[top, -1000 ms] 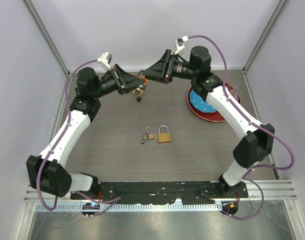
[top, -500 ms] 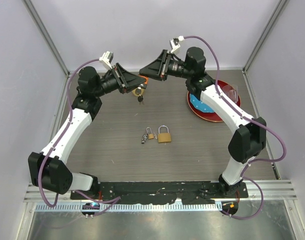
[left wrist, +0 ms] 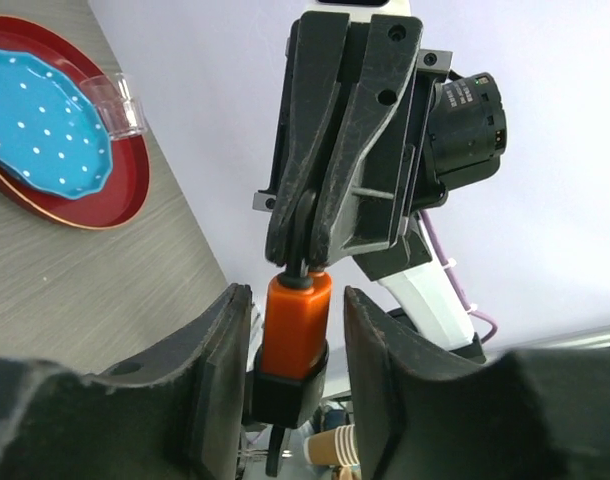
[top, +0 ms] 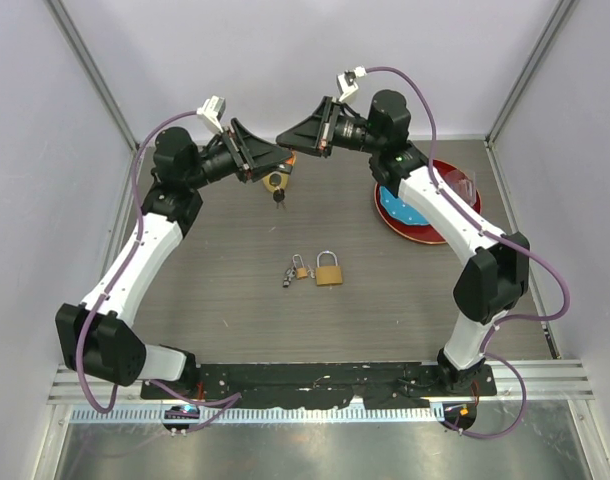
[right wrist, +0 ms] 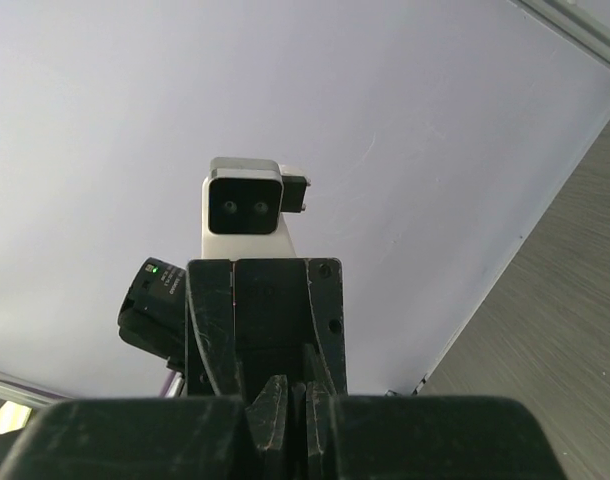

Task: Lock with the key
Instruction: Lock the lock.

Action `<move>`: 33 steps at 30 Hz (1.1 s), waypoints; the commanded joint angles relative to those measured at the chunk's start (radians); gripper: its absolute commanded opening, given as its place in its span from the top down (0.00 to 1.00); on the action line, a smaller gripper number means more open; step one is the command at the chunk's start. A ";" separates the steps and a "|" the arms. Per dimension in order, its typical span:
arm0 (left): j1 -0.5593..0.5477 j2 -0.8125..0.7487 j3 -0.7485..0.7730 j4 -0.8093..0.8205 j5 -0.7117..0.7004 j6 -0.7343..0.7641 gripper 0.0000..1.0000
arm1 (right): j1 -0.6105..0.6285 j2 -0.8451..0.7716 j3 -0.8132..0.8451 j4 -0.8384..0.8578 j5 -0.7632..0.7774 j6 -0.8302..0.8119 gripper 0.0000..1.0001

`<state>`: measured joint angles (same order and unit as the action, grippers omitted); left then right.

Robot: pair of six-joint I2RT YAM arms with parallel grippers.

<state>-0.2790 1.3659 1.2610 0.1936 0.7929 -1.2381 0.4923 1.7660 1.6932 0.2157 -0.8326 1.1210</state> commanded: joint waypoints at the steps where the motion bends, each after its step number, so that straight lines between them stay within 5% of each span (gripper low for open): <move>1: 0.012 -0.017 0.101 -0.100 -0.009 0.127 0.46 | 0.009 -0.007 0.074 -0.001 -0.005 -0.033 0.98; 7: 0.092 -0.094 0.068 -0.183 0.005 0.184 0.23 | 0.009 0.006 0.117 -0.024 -0.010 -0.030 0.98; 11: 0.124 -0.151 0.003 -0.190 0.017 0.187 0.17 | 0.008 -0.002 0.111 -0.024 -0.008 -0.023 0.98; 13: 0.124 -0.172 -0.038 -0.218 0.016 0.186 0.01 | 0.009 -0.002 0.106 -0.010 -0.019 -0.001 0.98; 25: 0.107 -0.272 -0.155 -0.134 -0.015 0.181 0.01 | 0.008 -0.039 0.026 0.025 -0.014 0.025 0.98; 33: -0.008 -0.189 -0.147 -0.045 -0.040 0.158 0.19 | 0.008 -0.051 0.019 0.011 -0.011 0.014 0.98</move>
<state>-0.2317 1.1324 1.1007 0.0589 0.7700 -1.0698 0.4965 1.7885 1.7050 0.1570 -0.8413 1.1240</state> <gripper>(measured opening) 0.848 0.108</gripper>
